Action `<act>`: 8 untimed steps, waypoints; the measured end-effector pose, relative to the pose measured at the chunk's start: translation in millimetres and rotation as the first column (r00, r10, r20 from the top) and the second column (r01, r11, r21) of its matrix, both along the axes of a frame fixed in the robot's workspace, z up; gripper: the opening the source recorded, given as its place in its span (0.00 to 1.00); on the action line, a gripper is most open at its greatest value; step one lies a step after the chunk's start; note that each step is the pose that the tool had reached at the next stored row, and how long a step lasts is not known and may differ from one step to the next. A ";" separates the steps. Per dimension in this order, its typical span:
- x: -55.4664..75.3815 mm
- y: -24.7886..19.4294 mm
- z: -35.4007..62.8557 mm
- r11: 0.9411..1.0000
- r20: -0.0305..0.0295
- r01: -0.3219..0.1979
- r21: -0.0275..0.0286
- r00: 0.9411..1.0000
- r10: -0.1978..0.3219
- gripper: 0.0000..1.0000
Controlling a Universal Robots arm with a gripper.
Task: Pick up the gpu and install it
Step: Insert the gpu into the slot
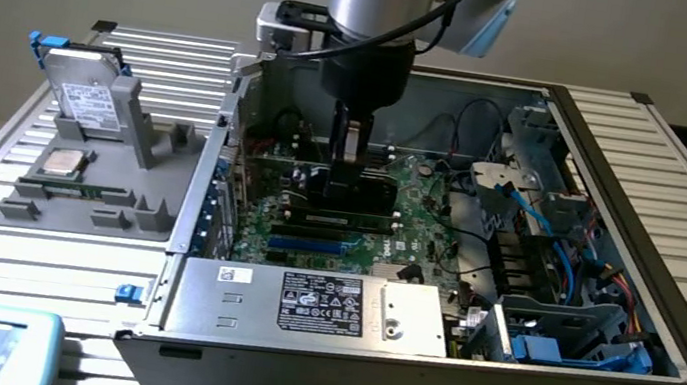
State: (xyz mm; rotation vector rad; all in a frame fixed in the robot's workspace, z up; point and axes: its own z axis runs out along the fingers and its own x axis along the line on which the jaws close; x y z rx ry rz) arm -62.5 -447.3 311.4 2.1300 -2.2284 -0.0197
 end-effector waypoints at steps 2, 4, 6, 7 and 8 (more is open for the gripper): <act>-0.1 -2.2 -3.2 1.000 0.000 0.001 0.003 1.000 -0.001 0.28; -0.3 -4.4 -6.8 1.000 0.000 0.002 0.006 1.000 -0.002 0.28; -0.5 -6.4 -10.3 1.000 0.000 0.003 0.008 1.000 -0.003 0.28; -0.6 -7.3 -11.9 1.000 0.000 0.004 0.009 1.000 -0.004 0.28; -0.6 -8.2 -13.7 1.000 0.000 0.004 0.011 1.000 -0.004 0.28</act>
